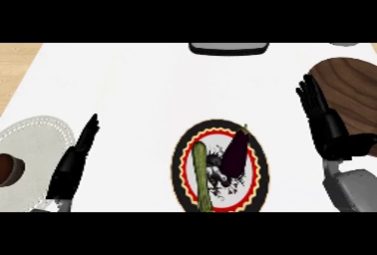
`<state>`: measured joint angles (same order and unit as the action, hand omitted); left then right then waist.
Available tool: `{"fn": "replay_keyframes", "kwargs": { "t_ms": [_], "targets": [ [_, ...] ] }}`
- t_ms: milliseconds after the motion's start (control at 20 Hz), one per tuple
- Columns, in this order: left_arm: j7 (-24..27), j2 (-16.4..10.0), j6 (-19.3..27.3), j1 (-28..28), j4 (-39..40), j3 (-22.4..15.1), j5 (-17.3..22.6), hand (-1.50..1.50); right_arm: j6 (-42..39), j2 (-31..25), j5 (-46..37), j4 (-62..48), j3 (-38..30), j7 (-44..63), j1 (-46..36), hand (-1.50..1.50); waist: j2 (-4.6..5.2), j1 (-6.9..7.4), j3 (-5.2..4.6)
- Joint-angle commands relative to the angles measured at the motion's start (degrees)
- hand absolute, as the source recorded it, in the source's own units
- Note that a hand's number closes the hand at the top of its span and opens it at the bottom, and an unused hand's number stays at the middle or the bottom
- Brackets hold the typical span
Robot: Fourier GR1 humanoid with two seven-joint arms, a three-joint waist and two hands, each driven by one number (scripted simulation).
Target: Pick the eggplant from the plate and place it in the bowl
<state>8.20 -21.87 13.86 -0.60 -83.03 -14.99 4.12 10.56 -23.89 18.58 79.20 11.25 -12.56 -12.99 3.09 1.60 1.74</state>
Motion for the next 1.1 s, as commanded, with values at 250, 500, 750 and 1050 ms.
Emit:
{"fn": "replay_keyframes", "kwargs": {
  "t_ms": [250,500,750,1050],
  "targets": [
    [-5.1,4.6,0.1,8.3,-3.1,1.7,4.0,0.00,20.9,14.0,-15.7,-4.6,17.2,22.0,-1.0,1.50,-3.09,-0.70,-2.15],
    [-7.3,5.7,-0.1,6.7,-3.6,1.6,6.0,0.00,45.8,17.5,-26.4,-3.8,9.9,11.7,2.8,-1.50,-3.81,-3.43,-1.80],
    [-6.9,8.8,2.0,8.6,-1.6,0.2,4.0,0.00,61.3,23.6,-40.0,0.6,21.9,9.9,8.1,-1.50,-3.60,-3.09,-1.95],
    [-11.6,6.2,1.1,8.5,-5.6,1.5,5.0,0.00,58.3,23.8,-55.9,-3.3,16.7,27.6,7.1,-1.50,-3.83,-2.96,-2.26]
  ]
}}
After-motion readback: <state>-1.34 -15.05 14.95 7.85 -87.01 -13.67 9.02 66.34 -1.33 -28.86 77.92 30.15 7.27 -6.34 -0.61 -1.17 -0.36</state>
